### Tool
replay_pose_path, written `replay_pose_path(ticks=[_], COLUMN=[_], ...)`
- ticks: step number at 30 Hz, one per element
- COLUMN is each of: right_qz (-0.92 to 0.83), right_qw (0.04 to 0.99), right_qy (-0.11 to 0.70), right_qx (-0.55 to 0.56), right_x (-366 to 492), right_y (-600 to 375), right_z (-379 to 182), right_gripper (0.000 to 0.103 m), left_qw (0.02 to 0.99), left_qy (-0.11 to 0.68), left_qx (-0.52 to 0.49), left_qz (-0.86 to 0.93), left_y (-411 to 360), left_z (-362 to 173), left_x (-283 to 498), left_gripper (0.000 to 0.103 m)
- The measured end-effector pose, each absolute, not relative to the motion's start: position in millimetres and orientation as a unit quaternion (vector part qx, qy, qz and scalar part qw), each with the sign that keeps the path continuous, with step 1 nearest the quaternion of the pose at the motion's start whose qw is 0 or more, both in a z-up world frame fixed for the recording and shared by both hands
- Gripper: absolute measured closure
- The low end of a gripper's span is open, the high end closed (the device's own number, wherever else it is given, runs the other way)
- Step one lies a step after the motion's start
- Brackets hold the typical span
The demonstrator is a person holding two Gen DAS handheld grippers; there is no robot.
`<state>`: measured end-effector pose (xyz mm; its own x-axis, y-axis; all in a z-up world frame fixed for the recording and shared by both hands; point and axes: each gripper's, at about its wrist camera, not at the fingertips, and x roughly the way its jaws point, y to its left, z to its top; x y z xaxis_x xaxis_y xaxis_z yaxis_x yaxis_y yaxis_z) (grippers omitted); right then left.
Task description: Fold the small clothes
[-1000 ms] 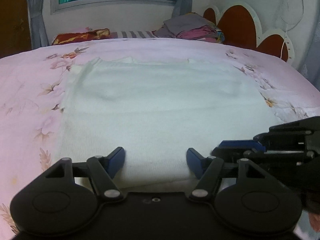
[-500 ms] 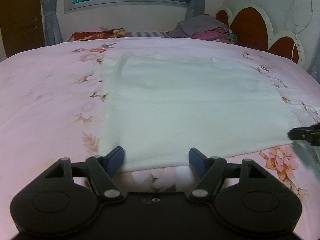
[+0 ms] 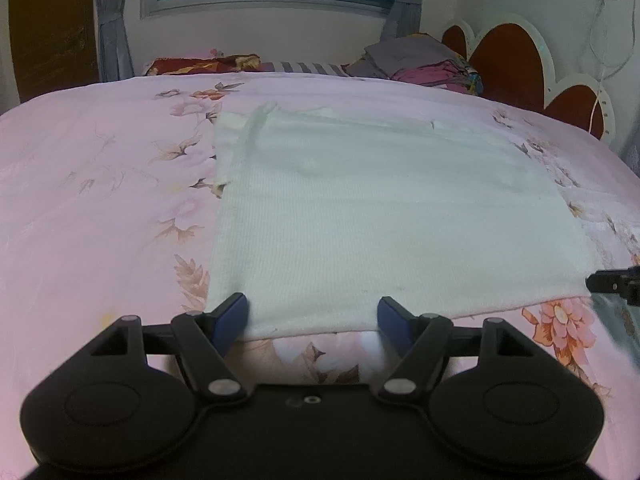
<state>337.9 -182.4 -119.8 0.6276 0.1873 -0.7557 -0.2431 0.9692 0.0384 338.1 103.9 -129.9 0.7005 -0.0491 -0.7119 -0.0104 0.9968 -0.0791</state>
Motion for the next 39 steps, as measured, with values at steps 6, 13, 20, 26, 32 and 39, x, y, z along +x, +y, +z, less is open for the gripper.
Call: replay_pose_path(ticks=[6,13,20,26,32,39], right_qz=[0.119,0.108,0.117,0.119,0.149,0.169], right_qw=[0.901,0.898,0.902,0.913,0.924,0.926], right_qy=[0.415,0.426,0.415,0.389,0.350,0.331], right_qx=[-0.030,-0.032,-0.005,0.023,0.039,0.059], right_x=[336,341,336,316,287,279], right_y=[-185,-188,-198,-207,-204,-186], right_z=[-114,-119,-120,-100,-81,-69], right_gripper=[0.093,0.093,0.093,0.093,0.093,0.093], left_qw=[0.921,0.919,0.914,0.901,0.908,0.909], left_qy=[0.387,0.392,0.400,0.410,0.379,0.357], left_qx=[-0.031,-0.052,-0.057,-0.108,-0.152,-0.203], left_qz=[0.000,0.010,0.042,0.094,0.092,0.070], left_y=[102,110,116,146,138,127], left_z=[-127,-130,-128,-125,-106,-102], left_x=[337,338,333,310,287,280], left_gripper=[0.032,0.032,0.016,0.022,0.030,0.032])
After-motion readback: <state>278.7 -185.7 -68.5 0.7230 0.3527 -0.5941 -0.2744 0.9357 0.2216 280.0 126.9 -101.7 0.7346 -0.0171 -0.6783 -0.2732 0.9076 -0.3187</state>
